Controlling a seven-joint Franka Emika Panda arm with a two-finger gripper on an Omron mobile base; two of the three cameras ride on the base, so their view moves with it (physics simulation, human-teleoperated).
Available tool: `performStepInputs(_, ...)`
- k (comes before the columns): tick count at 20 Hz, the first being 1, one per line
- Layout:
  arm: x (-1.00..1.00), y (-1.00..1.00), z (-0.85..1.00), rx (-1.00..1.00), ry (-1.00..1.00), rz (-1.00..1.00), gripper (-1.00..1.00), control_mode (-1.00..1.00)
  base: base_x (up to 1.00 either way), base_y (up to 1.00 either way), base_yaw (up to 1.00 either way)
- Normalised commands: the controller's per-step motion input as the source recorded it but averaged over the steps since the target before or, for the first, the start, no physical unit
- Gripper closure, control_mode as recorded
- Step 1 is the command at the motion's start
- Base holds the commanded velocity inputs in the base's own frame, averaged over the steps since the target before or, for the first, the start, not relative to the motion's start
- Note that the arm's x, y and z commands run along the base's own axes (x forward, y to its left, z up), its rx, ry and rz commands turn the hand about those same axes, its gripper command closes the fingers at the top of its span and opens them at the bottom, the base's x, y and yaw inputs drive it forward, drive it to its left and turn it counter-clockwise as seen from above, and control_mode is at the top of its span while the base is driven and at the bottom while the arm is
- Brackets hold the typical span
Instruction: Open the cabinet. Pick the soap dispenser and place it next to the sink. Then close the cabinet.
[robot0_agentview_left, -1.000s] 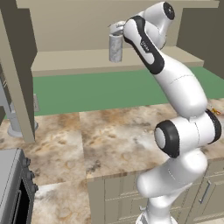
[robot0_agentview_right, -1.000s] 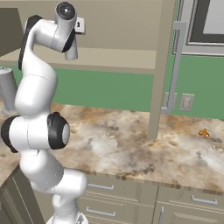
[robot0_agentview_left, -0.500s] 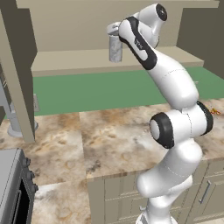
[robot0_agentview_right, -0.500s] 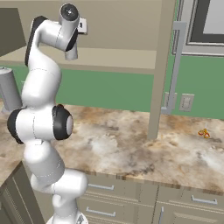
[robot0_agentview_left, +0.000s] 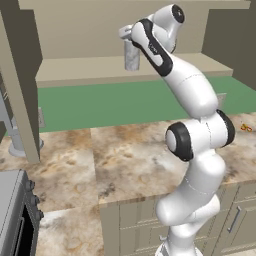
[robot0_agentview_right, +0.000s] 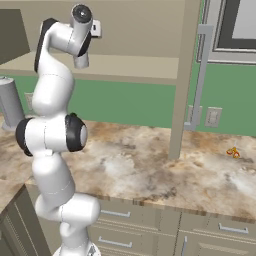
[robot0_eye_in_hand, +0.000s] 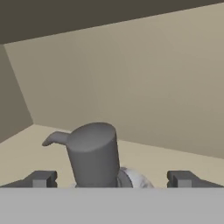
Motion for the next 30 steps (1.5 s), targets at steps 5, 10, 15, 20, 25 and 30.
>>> performStepInputs(5,0.2,0.14,-0.02,-0.02,-0.01,0.0,1.0,-1.0,0.0,0.0,0.0)
performStepInputs(10,0.02,0.09,0.0,-0.05,-0.08,0.0,1.0,-1.0,0.0,0.0,0.0)
performStepInputs(15,-0.12,0.01,-0.04,-0.09,-0.14,0.0,1.0,-1.0,0.0,0.0,0.0)
performStepInputs(20,-0.49,0.0,-0.01,-0.02,-0.18,0.0,1.0,-1.0,0.0,0.0,0.0)
performStepInputs(25,-0.76,-0.01,0.0,0.03,-0.1,-0.01,1.0,-1.0,0.0,0.0,0.0)
performStepInputs(30,-0.68,-0.09,0.03,0.06,0.0,-0.04,1.0,-1.0,0.0,0.0,0.0)
